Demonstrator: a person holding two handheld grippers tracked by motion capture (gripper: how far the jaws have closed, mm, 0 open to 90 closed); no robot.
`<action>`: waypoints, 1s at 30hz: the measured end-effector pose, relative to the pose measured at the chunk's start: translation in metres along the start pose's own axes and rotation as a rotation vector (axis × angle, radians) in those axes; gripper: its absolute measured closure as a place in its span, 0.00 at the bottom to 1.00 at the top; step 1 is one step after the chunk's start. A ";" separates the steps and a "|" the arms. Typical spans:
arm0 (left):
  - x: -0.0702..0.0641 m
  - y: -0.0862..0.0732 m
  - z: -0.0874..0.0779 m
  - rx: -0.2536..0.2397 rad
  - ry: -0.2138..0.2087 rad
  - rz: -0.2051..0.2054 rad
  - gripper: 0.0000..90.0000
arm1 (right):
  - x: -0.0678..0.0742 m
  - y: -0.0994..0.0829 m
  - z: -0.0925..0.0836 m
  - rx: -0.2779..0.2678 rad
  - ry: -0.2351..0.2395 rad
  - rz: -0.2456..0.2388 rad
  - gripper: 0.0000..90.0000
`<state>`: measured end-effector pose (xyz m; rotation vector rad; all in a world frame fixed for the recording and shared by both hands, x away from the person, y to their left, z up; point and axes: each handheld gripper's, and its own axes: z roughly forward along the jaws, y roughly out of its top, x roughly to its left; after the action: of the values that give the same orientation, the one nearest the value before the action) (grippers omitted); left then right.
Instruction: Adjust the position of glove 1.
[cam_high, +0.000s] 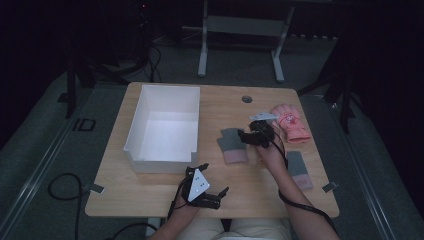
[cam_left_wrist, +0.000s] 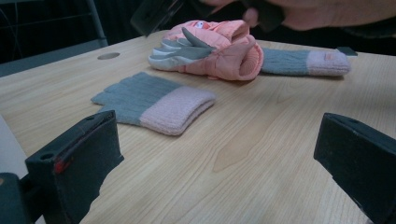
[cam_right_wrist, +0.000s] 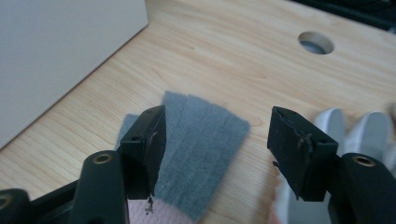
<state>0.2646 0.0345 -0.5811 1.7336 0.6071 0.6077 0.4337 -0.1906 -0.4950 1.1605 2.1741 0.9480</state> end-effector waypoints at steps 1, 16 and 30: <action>0.000 0.000 0.000 0.002 -0.001 0.000 0.00 | 0.000 -0.001 0.004 0.006 0.010 0.003 0.42; 0.000 0.000 0.000 -0.002 -0.007 -0.004 0.00 | 0.011 -0.002 0.047 0.052 0.022 -0.064 0.53; 0.000 0.000 0.000 -0.003 -0.009 -0.003 0.00 | 0.007 -0.010 0.075 0.154 0.052 -0.068 0.74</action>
<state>0.2644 0.0349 -0.5811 1.7318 0.6023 0.5983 0.4769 -0.1632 -0.5513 1.1348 2.3469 0.8022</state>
